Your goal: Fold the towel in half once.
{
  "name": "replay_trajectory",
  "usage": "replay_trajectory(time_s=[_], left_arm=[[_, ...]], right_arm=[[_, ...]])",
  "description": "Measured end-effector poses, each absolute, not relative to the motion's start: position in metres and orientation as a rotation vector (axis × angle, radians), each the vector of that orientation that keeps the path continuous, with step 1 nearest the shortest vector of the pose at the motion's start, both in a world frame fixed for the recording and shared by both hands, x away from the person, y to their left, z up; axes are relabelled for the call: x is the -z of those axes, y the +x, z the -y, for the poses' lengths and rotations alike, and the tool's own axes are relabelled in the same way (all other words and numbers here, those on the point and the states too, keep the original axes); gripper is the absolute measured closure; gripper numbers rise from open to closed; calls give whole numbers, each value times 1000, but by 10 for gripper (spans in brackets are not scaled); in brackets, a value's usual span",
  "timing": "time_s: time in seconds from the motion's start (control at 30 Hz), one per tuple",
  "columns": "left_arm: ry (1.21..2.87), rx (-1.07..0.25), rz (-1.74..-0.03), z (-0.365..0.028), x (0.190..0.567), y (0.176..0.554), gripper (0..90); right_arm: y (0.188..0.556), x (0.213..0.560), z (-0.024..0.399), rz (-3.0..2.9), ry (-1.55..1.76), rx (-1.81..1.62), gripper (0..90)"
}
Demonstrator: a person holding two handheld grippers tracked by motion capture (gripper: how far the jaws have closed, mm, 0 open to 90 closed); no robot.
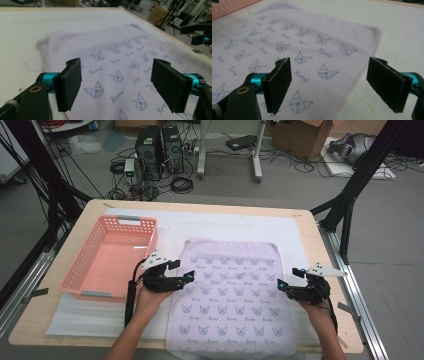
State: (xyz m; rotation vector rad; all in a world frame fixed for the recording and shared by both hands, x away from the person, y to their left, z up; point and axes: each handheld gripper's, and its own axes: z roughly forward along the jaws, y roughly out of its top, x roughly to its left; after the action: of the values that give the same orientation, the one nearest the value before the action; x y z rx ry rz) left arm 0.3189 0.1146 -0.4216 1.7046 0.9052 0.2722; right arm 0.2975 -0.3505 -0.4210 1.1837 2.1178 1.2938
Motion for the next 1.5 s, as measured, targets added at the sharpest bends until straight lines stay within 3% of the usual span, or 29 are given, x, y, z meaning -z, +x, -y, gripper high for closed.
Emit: replay_trajectory(time_s=[0.8,1.03,1.13,1.17,1.23,1.33,1.5], left_arm=[[1872,-440,-1175,-99,444,359,348],[1918,-486,-1208,-95,451,365,416],[1942,-521,-1182,-96,451,364,597],[1945,-500,-1161,-97,451,364,697],[1936,-470,-1164,-98,451,365,838],[1896,-454,-1204,-100,450,367,860],[1795,-479,-1245,-101,442,371,864]], right_arm=[[330,442,349,-2103,1414,-1071,196],[344,440,340,-2116,1463,-1002,405],[347,443,332,-2149,1434,-921,504],[347,443,330,-2144,1434,-908,548],[348,442,330,-2153,1433,-914,700],[350,442,329,-2154,1442,-932,850],[356,440,331,-2119,1452,-931,879]])
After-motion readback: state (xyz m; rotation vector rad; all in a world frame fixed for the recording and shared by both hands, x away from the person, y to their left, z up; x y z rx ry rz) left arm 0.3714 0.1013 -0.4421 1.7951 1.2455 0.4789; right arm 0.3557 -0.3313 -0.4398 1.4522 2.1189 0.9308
